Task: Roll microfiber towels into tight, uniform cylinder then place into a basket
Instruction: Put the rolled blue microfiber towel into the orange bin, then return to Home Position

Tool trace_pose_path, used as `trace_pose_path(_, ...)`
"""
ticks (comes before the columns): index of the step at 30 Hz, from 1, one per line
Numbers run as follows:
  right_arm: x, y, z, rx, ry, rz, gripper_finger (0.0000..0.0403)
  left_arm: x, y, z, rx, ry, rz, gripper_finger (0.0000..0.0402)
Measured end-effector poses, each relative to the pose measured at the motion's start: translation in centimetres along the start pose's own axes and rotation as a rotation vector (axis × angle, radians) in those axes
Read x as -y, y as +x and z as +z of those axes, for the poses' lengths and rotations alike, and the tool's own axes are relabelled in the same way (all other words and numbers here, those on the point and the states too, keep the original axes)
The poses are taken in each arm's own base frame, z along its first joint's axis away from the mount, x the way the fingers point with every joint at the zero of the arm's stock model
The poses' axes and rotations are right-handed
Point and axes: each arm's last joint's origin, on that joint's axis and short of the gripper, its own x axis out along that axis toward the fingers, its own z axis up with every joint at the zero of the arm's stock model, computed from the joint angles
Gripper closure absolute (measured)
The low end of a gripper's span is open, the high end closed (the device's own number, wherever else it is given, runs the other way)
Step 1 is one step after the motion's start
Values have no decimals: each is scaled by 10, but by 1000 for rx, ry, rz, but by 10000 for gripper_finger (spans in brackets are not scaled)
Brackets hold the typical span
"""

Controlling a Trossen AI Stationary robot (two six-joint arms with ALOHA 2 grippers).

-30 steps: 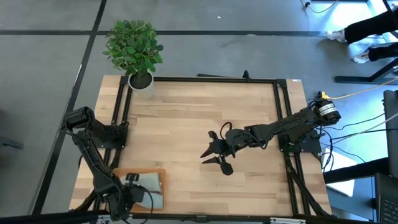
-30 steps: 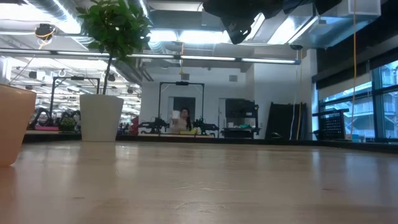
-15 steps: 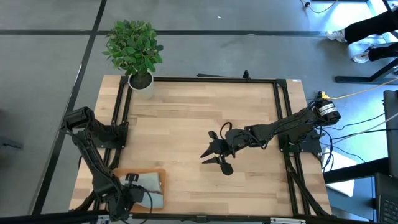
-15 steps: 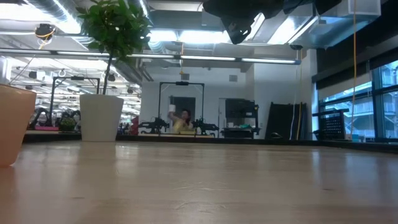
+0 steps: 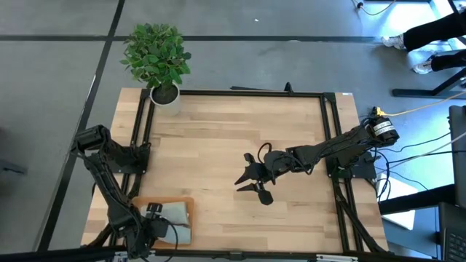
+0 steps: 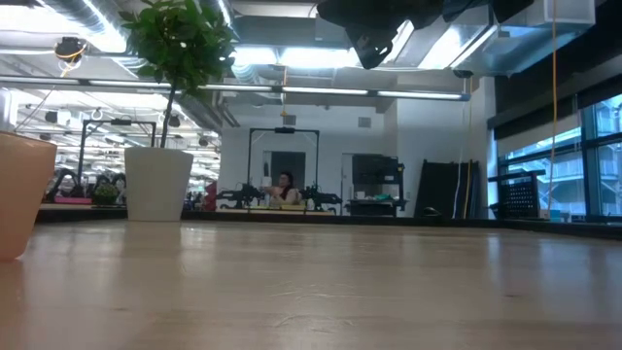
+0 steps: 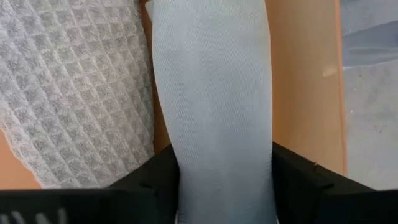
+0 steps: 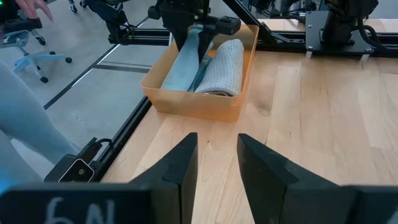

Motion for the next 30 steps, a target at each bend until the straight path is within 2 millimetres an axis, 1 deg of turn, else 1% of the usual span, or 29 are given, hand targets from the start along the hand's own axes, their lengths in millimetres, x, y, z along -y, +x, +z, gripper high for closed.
trace_pose_path(7, 0, 0, 0, 0, 0, 0, 288, 1, 0, 0, -15, -1, -12, 153)
trace_pose_path(11, 0, 0, 0, 0, 0, 0, 288, 1, -1, 0, -42, 1, -36, 131)
trace_pose_path(16, 0, 0, 0, 0, 0, 0, 288, -1, -8, 1, -43, -3, -49, 128)
trace_pose_path(26, 0, 0, 0, 0, 0, 0, 288, -20, -47, -4, -50, -29, -39, 129)
trace_pose_path(30, 0, 0, 0, 0, 0, 0, 288, -29, -60, -7, -52, -30, -10, 129)
